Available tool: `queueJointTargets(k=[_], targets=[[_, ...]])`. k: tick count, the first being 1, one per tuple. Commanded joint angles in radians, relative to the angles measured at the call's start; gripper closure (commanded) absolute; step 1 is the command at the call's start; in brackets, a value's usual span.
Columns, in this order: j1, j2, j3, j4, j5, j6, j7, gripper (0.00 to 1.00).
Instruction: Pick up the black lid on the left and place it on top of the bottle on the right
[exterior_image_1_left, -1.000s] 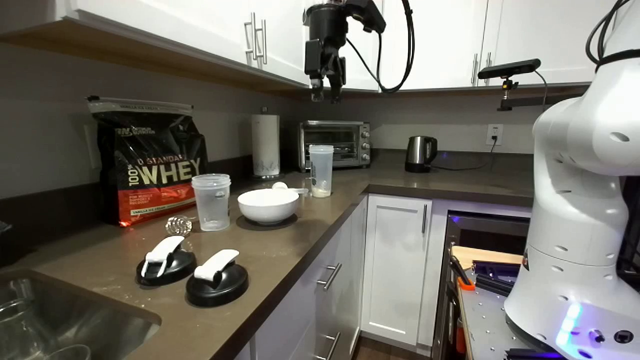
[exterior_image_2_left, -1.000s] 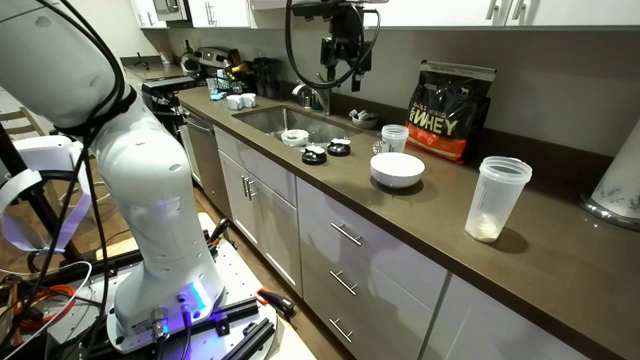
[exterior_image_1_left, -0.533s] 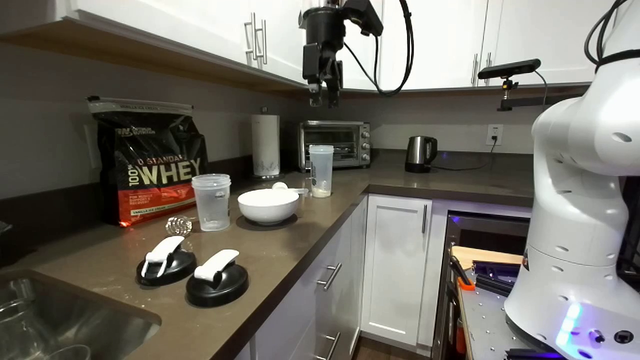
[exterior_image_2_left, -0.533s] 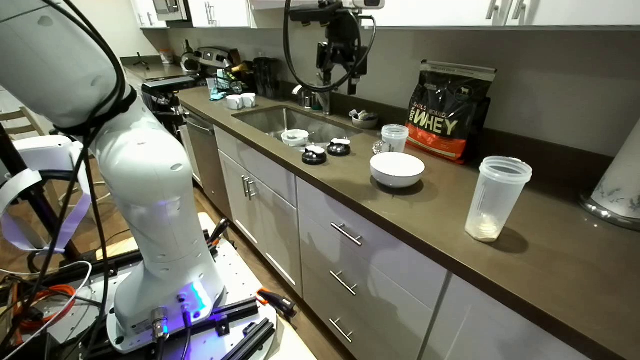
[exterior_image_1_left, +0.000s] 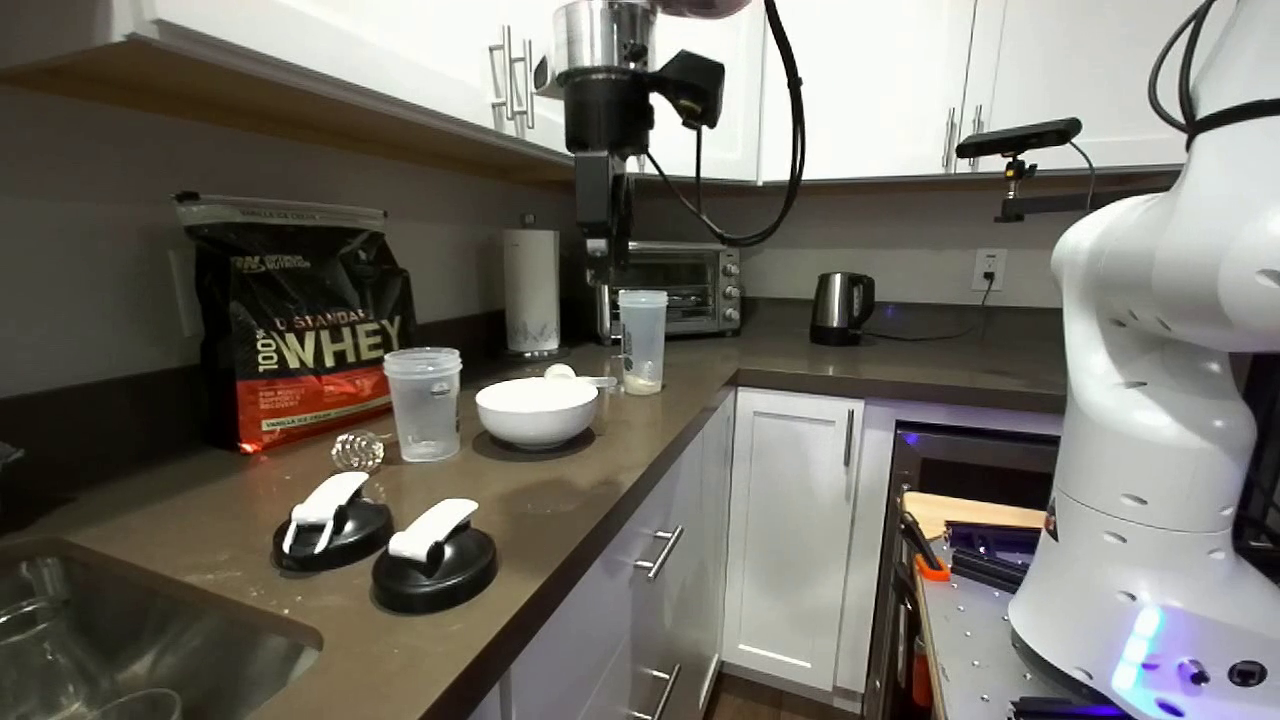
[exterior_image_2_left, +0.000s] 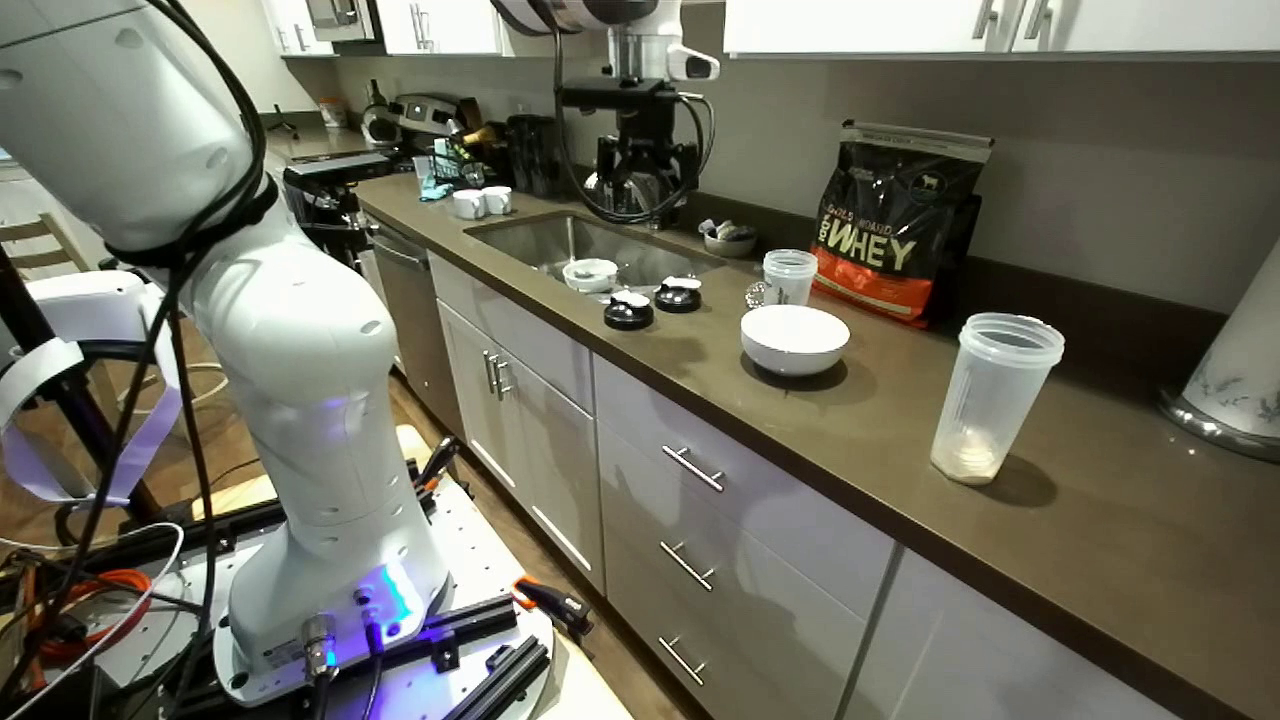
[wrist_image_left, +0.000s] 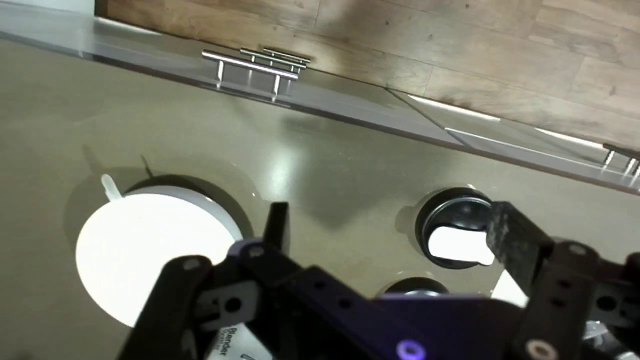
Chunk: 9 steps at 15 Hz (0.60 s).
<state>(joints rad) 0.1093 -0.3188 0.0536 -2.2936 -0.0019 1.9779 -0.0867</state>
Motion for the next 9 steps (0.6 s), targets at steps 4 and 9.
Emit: queueJointTargets(k=[4,9], targets=[[0.06,0.076,0.007,-0.028,0.012,0.156,-0.286,0.0],[0.098,0.145,0.018,-0.018,0.003,0.231,-0.494,0.0]])
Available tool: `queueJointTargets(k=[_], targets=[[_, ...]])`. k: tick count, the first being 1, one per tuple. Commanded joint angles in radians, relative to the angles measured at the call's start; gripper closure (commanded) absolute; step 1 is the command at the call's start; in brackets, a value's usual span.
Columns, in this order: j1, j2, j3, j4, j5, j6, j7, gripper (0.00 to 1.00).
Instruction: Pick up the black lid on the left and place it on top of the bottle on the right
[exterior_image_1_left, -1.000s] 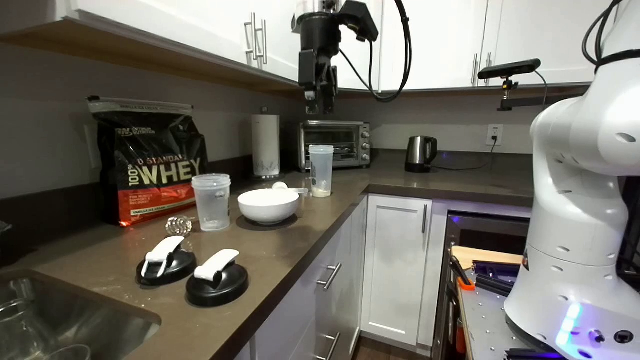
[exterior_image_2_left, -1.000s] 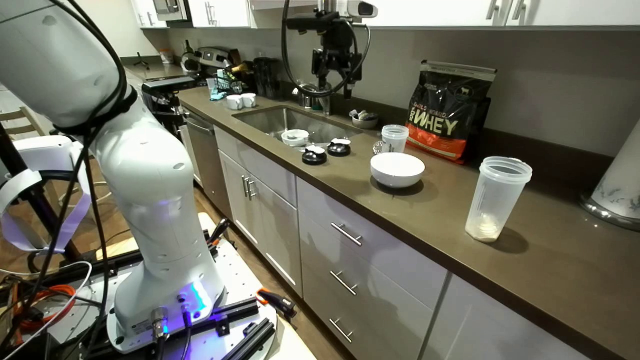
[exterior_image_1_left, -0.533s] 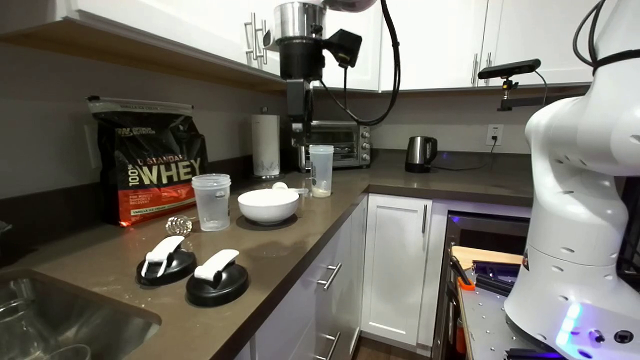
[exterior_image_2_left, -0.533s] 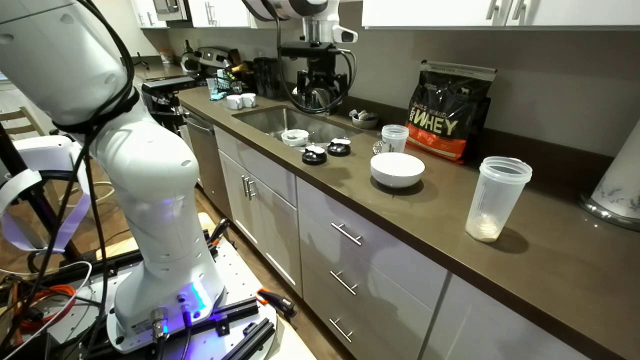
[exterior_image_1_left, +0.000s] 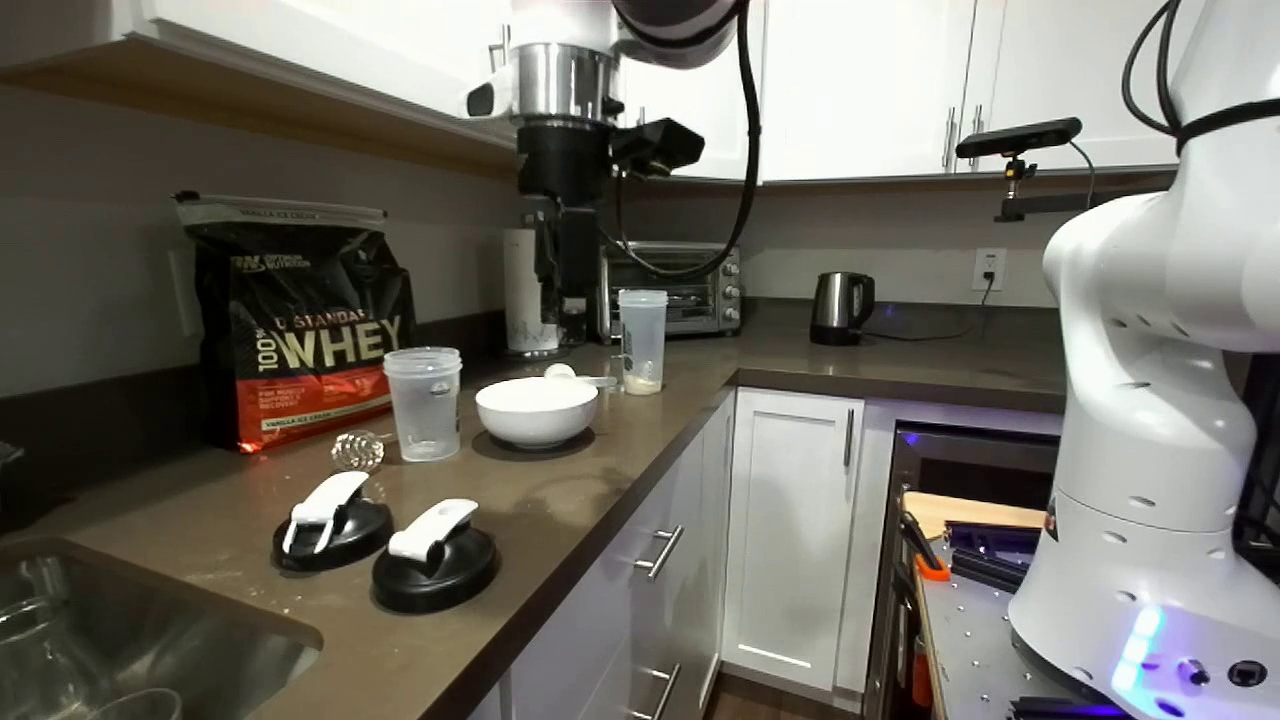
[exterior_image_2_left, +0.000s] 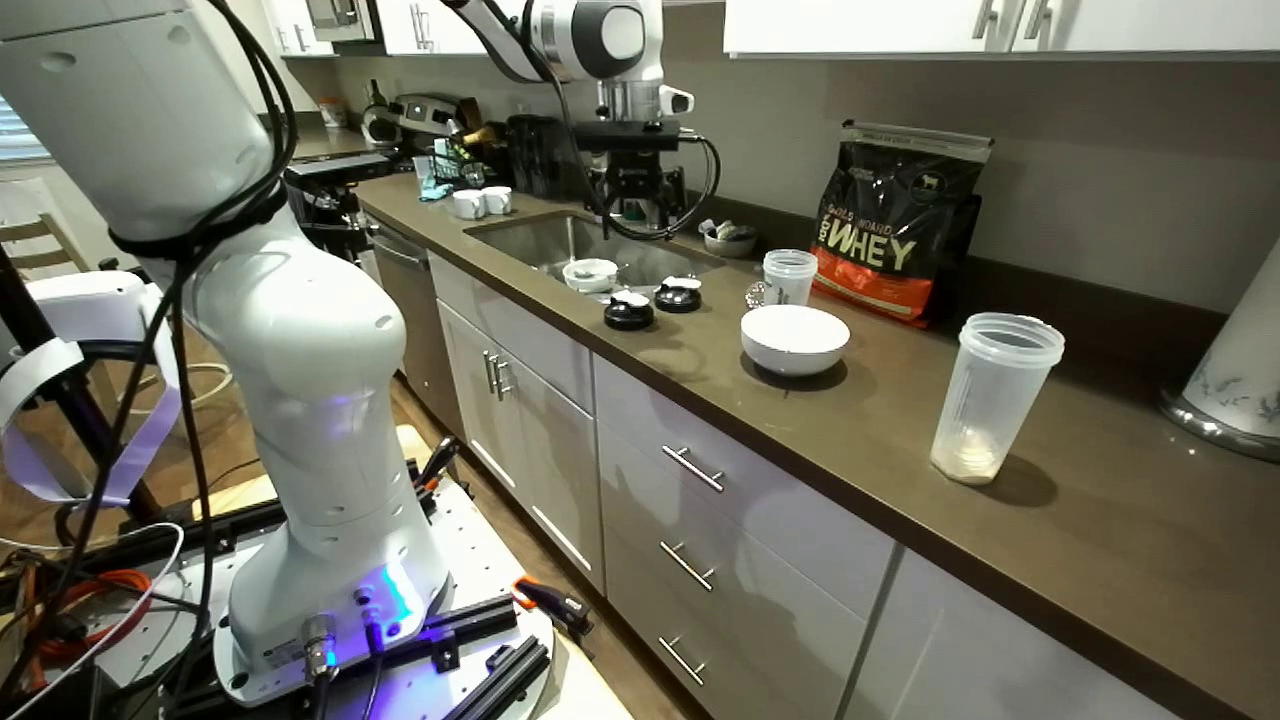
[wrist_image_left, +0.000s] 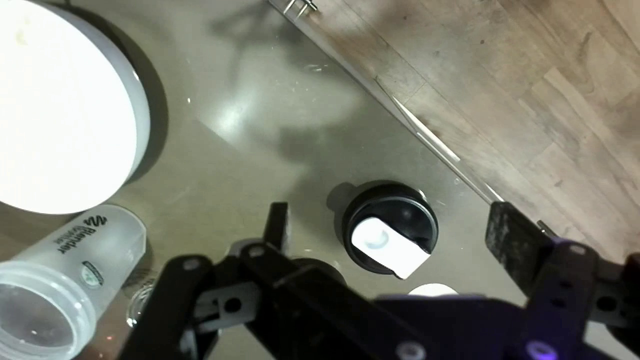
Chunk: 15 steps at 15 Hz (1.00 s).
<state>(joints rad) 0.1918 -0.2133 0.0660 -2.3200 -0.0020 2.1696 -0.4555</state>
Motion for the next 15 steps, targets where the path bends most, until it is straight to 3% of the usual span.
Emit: queueJointTargets(k=[1,6,15], targets=[[0.0,0.012,0.009,0.002,0.002,0.008,-0.041,0.0],[0.0,0.021,0.011,0.002,0.002,0.01,-0.047,0.0],[0.015,0.111,0.021,0.035,-0.003,0.161,-0.289,0.0]])
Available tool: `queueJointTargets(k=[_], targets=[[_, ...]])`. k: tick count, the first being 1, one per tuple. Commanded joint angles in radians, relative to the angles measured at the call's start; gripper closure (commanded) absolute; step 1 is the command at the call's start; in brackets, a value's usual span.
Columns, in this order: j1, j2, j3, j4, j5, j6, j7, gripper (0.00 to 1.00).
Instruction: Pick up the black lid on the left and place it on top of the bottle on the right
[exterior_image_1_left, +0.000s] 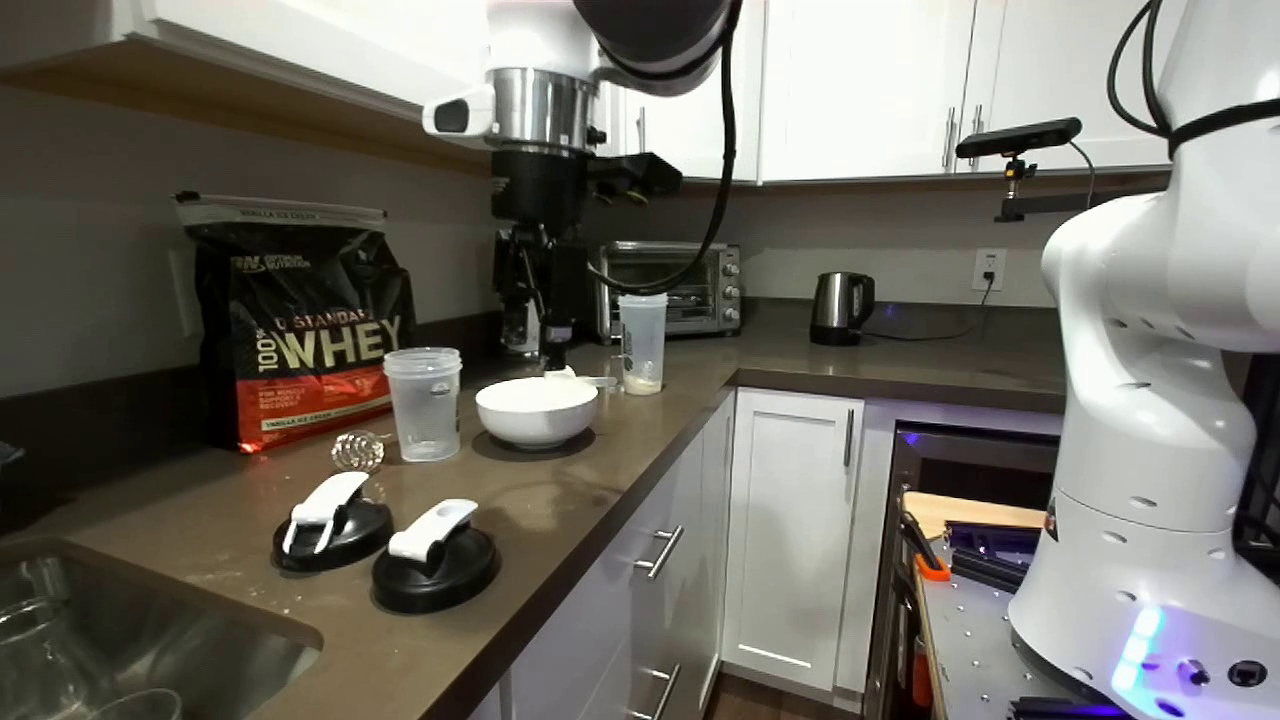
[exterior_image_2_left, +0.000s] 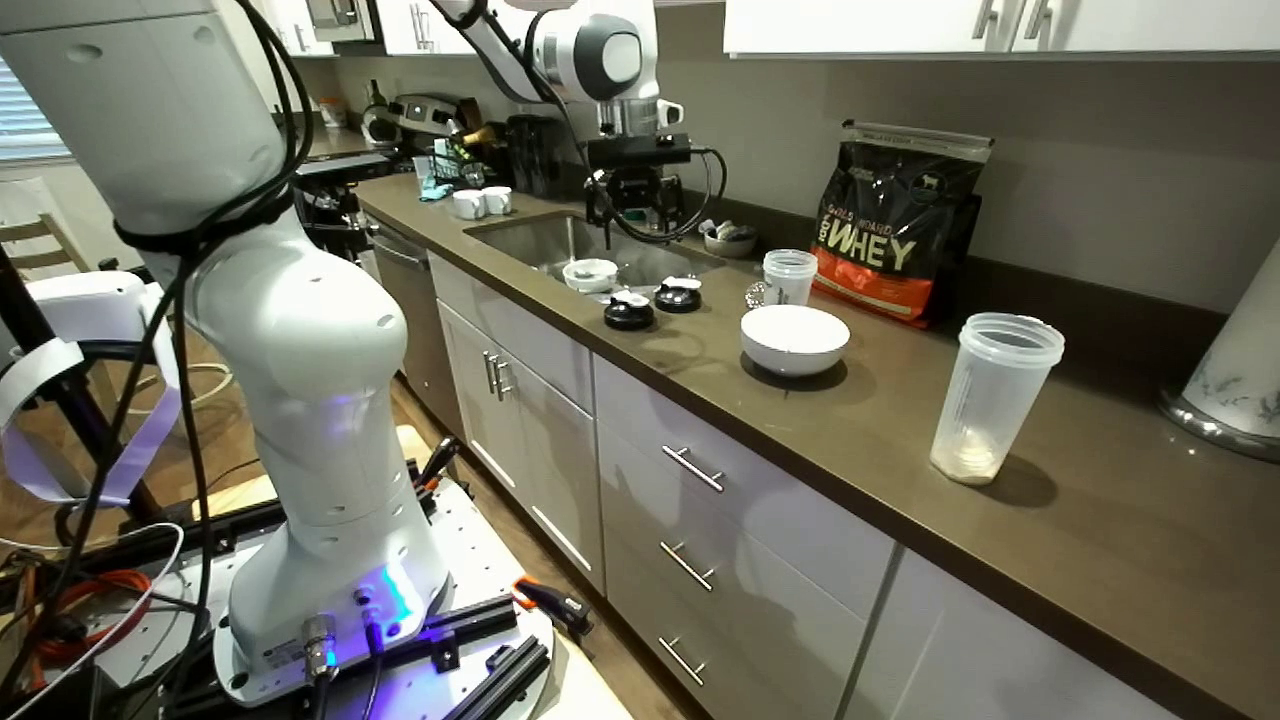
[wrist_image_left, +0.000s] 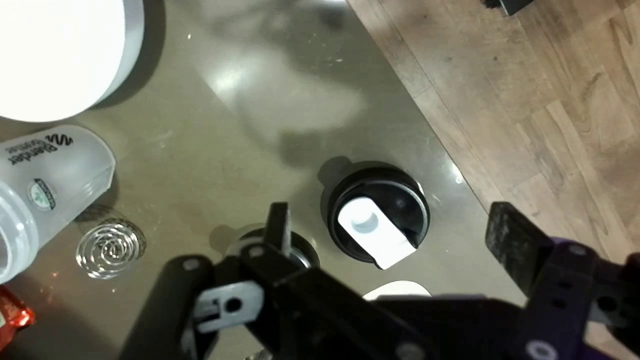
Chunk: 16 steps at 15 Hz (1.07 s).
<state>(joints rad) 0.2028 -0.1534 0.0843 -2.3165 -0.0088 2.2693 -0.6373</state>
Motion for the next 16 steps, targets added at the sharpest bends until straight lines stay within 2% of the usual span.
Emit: queueJointTargets(k=[1,5,10,14,16], targets=[[0.006,0.072,0.005,0.04,0.012,0.085,-0.153,0.0],[0.01,0.141,0.026,0.073,0.059,0.139,-0.341,0.0],[0.003,0.197,0.074,0.098,0.154,0.112,-0.596,0.0],[-0.001,0.229,0.101,0.094,0.135,0.111,-0.655,0.0],[-0.003,0.246,0.109,0.089,0.118,0.12,-0.656,0.05]])
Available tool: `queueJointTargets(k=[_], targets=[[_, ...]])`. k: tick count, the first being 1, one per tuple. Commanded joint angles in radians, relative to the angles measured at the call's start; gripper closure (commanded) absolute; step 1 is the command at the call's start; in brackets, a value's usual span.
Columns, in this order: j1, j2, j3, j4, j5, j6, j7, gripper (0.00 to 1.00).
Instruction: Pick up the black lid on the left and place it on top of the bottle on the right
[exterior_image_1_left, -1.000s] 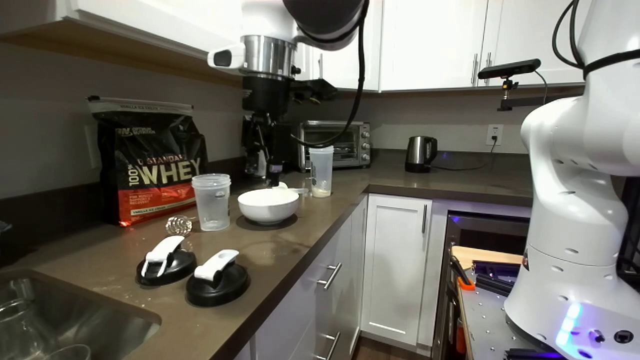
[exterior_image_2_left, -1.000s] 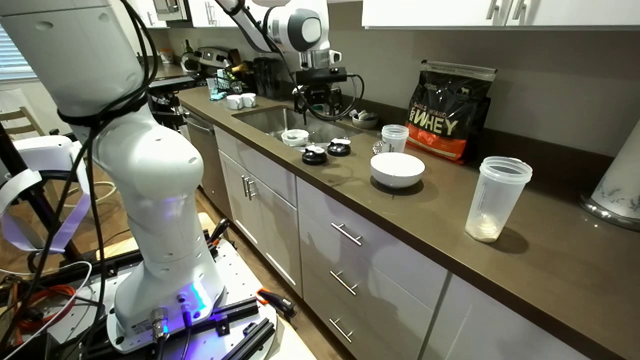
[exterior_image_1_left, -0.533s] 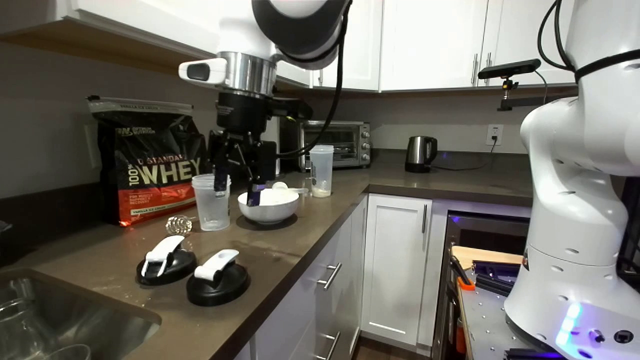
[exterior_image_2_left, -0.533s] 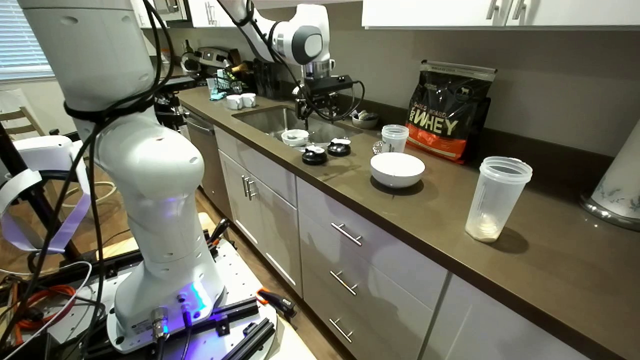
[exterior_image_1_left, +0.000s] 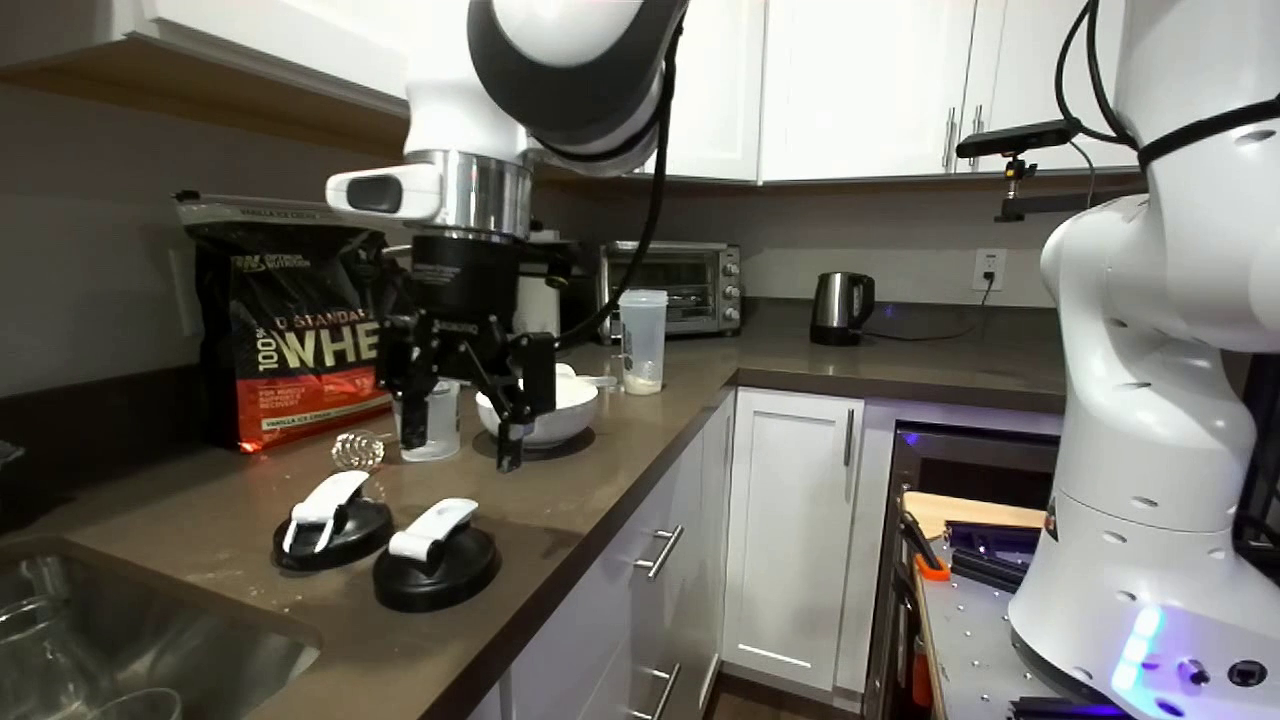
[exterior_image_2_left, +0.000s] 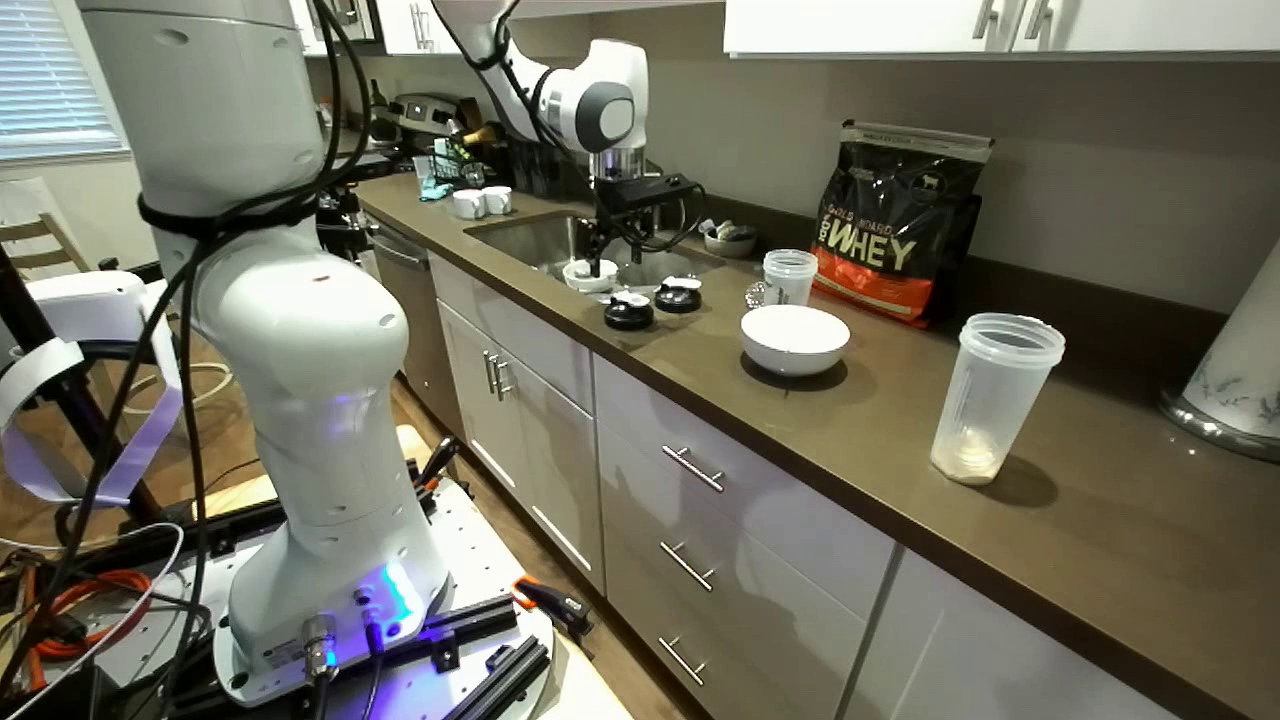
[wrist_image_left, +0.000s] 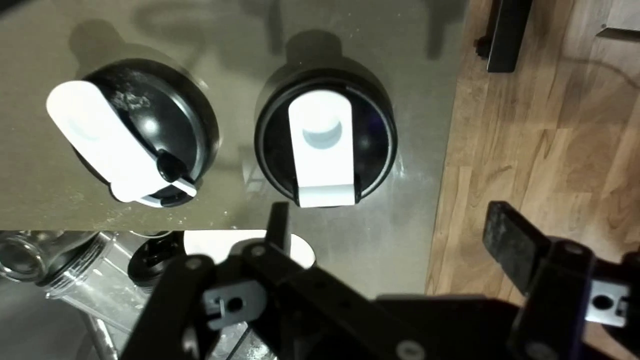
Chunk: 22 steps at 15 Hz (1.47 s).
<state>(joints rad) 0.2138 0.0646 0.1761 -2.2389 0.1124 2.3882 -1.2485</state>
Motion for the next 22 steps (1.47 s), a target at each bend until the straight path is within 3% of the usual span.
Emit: queueJointTargets(k=[1,4,13,17,19,22], targets=[[-0.015,0.037,0.02,0.011,-0.011,0.004,-0.042,0.04],[-0.019,0.064,0.023,0.016,-0.028,0.011,-0.035,0.12],[-0.04,0.156,0.017,0.095,-0.131,0.024,-0.02,0.07],[-0.051,0.196,0.015,0.14,-0.156,0.016,-0.008,0.25],[-0.058,0.208,0.014,0.152,-0.154,0.007,0.001,0.19],[-0.07,0.215,0.012,0.154,-0.154,0.009,-0.003,0.23]])
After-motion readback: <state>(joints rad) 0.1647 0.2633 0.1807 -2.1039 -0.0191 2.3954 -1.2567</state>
